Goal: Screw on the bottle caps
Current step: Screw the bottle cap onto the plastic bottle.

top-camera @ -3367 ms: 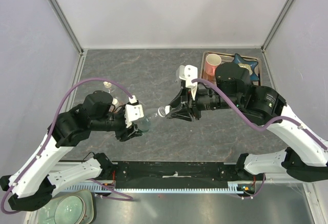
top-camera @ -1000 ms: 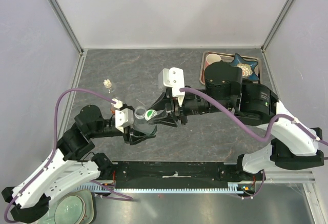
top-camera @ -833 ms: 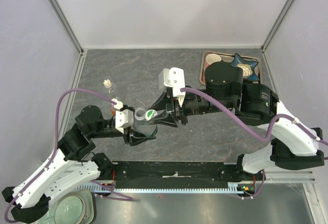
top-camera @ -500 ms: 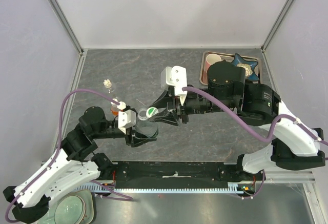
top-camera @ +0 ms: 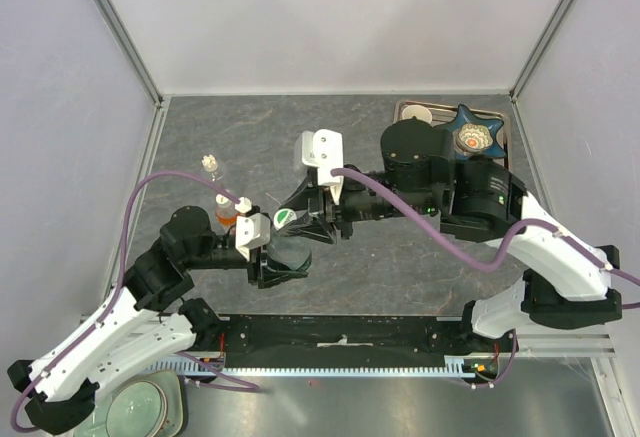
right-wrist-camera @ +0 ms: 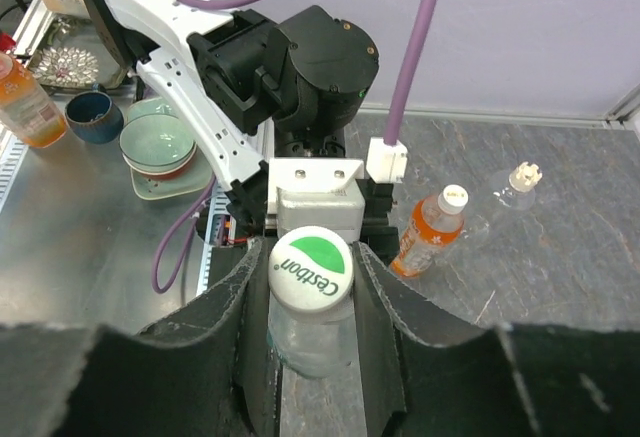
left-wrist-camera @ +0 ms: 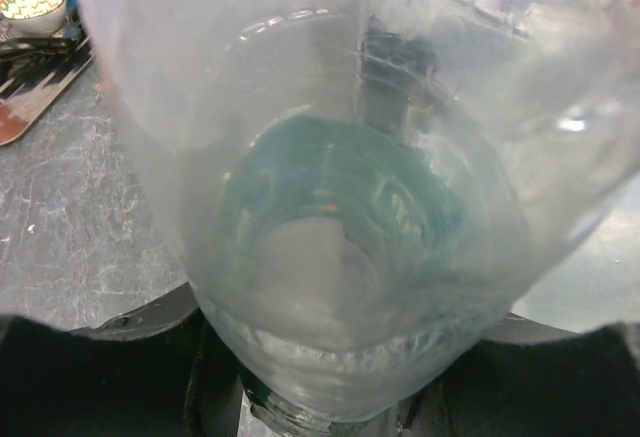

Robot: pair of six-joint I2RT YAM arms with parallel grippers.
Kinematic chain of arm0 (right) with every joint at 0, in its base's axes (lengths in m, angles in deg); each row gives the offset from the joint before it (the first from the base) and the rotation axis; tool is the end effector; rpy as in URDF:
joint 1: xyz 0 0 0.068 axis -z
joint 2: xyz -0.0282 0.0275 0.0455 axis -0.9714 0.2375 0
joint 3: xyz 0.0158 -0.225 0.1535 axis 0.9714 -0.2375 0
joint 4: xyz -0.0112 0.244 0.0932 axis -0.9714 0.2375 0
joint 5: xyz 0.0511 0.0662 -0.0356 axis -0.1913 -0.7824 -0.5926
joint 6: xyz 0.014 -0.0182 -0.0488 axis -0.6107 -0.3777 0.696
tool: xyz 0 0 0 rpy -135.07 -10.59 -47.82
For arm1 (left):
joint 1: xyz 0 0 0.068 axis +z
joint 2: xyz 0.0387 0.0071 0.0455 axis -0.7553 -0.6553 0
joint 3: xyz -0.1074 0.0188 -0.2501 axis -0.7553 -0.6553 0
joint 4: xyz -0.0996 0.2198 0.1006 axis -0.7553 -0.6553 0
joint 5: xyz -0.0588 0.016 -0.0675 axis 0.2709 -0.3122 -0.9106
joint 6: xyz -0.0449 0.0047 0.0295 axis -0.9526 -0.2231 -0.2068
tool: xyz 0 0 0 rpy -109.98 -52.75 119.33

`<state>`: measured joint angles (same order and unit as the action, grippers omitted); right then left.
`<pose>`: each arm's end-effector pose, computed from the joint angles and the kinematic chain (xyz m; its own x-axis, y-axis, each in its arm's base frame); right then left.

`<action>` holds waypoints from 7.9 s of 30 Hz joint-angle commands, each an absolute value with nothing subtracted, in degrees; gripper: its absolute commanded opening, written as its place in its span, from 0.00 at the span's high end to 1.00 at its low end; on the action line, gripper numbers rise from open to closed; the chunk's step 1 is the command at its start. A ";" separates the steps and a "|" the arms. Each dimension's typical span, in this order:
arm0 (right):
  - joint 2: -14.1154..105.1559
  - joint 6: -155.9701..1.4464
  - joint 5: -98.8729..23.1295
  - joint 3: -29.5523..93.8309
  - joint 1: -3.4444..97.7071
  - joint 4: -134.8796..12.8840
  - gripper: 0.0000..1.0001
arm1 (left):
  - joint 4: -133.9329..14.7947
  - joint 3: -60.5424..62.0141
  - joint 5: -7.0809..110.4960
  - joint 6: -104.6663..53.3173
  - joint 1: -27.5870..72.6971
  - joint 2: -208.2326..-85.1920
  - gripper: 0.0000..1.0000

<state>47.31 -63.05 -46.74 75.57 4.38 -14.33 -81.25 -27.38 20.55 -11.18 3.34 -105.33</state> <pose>0.0698 0.2461 0.5478 0.0692 -0.1852 -0.9803 -0.9973 0.0095 -0.0722 0.0760 -0.1104 0.3461 -0.0653 0.1232 -0.9902 0.9949 0.0849 -0.0550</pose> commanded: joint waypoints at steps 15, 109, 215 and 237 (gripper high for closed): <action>47.41 -63.85 -47.89 76.12 6.38 -16.15 0.57 | -78.81 -26.78 16.29 -12.42 3.26 -102.86 0.65; 41.70 -67.02 -50.98 66.46 9.28 -26.52 1.00 | -76.09 -30.91 21.56 -26.48 8.54 -105.14 0.74; 34.84 -81.18 -42.37 50.03 14.04 -42.70 1.00 | -68.00 -30.30 6.00 -27.72 8.62 -103.30 0.82; 35.45 -62.99 -25.58 53.62 0.59 -39.53 1.00 | -67.83 -33.73 9.34 -29.39 8.71 -104.62 0.84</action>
